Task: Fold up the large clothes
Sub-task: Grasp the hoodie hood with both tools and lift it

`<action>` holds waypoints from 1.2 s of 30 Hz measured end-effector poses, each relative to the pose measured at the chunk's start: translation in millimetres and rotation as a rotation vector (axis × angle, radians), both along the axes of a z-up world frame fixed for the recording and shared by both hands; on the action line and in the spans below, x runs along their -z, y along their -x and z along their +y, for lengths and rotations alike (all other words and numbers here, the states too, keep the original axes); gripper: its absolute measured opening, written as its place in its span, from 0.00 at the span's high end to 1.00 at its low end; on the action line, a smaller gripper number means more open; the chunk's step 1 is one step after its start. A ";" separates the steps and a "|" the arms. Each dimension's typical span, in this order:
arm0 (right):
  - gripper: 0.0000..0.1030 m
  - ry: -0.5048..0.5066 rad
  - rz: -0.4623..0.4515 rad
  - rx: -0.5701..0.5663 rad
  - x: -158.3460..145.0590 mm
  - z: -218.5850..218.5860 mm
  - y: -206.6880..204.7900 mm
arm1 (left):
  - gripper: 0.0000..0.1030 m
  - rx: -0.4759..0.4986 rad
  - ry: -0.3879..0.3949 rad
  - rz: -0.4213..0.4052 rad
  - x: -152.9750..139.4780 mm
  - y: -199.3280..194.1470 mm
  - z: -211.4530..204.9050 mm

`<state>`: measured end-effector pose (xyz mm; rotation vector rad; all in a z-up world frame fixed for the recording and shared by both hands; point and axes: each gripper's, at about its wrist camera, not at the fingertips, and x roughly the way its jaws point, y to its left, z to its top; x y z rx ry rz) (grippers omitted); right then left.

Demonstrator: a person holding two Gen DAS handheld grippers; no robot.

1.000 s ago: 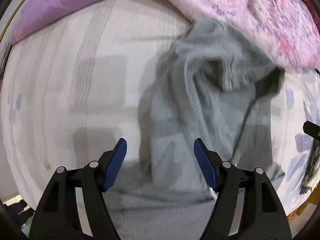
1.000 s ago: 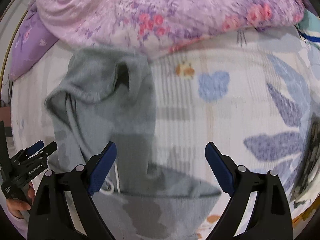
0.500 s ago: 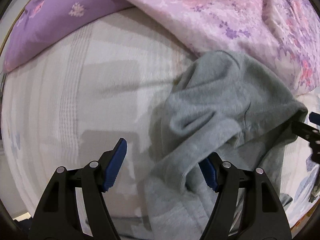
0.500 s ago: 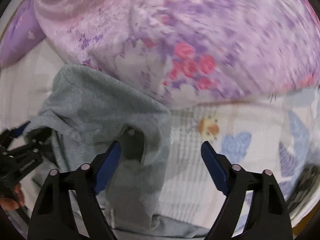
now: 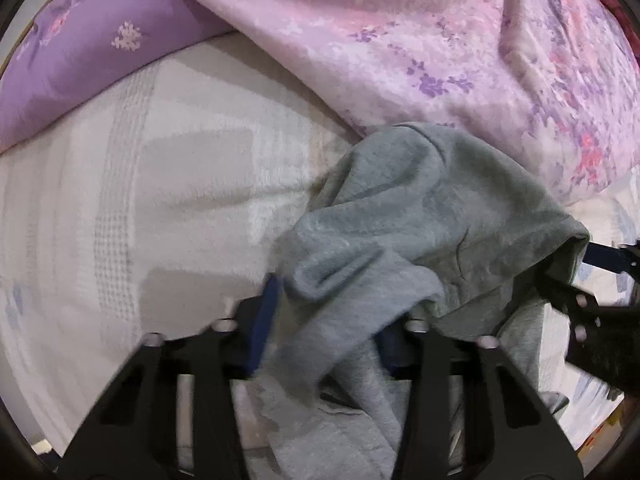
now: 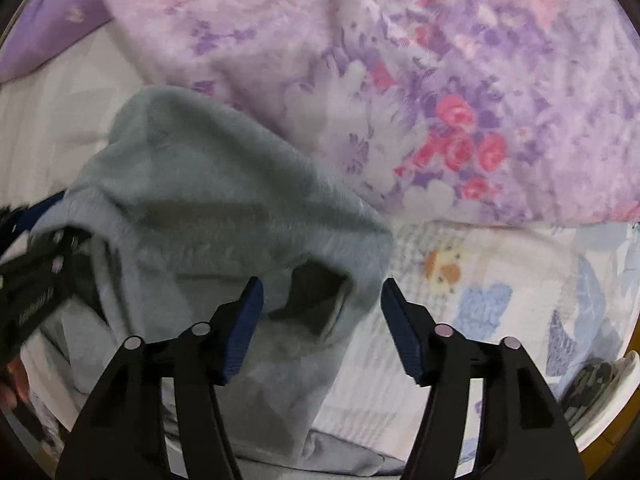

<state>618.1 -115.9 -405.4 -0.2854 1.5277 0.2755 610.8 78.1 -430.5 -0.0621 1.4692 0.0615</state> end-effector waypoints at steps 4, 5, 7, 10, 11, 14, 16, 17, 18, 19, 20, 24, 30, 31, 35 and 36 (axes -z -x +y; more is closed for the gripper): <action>0.24 0.041 -0.011 -0.051 1.4 5.8 8.3 | 0.80 -0.004 0.009 -0.006 -9.4 0.0 -0.4; 0.23 0.080 -0.001 -0.082 8.7 9.1 9.2 | 0.82 -0.008 0.012 -0.008 -11.4 0.2 0.0; 0.23 0.143 0.038 -0.139 25.5 16.3 11.2 | 0.83 -0.017 0.024 -0.015 -21.7 5.1 1.0; 0.23 0.159 -0.035 -0.187 27.0 24.5 14.4 | 0.85 0.002 0.025 -0.034 -39.6 18.6 1.8; 0.23 0.159 -0.071 -0.189 24.2 28.5 13.9 | 0.85 0.005 0.021 -0.039 -43.9 21.2 2.6; 0.28 0.167 -0.162 -0.189 15.1 42.4 8.3 | 0.85 -0.004 0.020 -0.051 -55.8 26.8 5.7; 0.62 0.087 -0.172 -0.167 3.6 47.0 4.1 | 0.86 -0.018 0.021 -0.056 -60.7 29.2 6.4; 0.83 0.055 -0.167 -0.149 -1.1 46.2 2.0 | 0.86 -0.024 0.014 -0.057 -65.6 30.7 6.0; 0.90 -0.024 -0.155 -0.106 -12.8 42.0 0.0 | 0.86 -0.029 -0.003 -0.053 -68.5 33.1 6.1; 0.90 -0.073 -0.152 -0.083 -20.4 38.6 -0.7 | 0.86 -0.033 -0.006 -0.048 -81.8 42.3 11.1; 0.91 -0.125 -0.157 -0.060 -32.6 34.7 0.7 | 0.86 -0.039 -0.007 -0.048 -85.0 46.3 11.7; 0.91 -0.183 -0.199 -0.041 -70.6 27.5 13.3 | 0.86 -0.058 -0.012 -0.058 -105.2 60.1 10.3; 0.92 -0.252 -0.246 -0.018 -117.0 1.4 48.2 | 0.86 -0.075 -0.023 -0.096 -126.9 75.3 13.9; 0.92 -0.266 -0.252 -0.014 -124.8 -3.0 56.7 | 0.86 -0.073 -0.024 -0.106 -125.4 77.7 12.4; 0.92 -0.279 -0.281 -0.030 -147.8 -8.4 95.5 | 0.86 -0.073 -0.080 -0.164 -151.2 110.8 5.8; 0.92 -0.289 -0.286 -0.032 -153.5 -10.3 107.6 | 0.86 -0.079 -0.084 -0.173 -157.6 122.7 4.5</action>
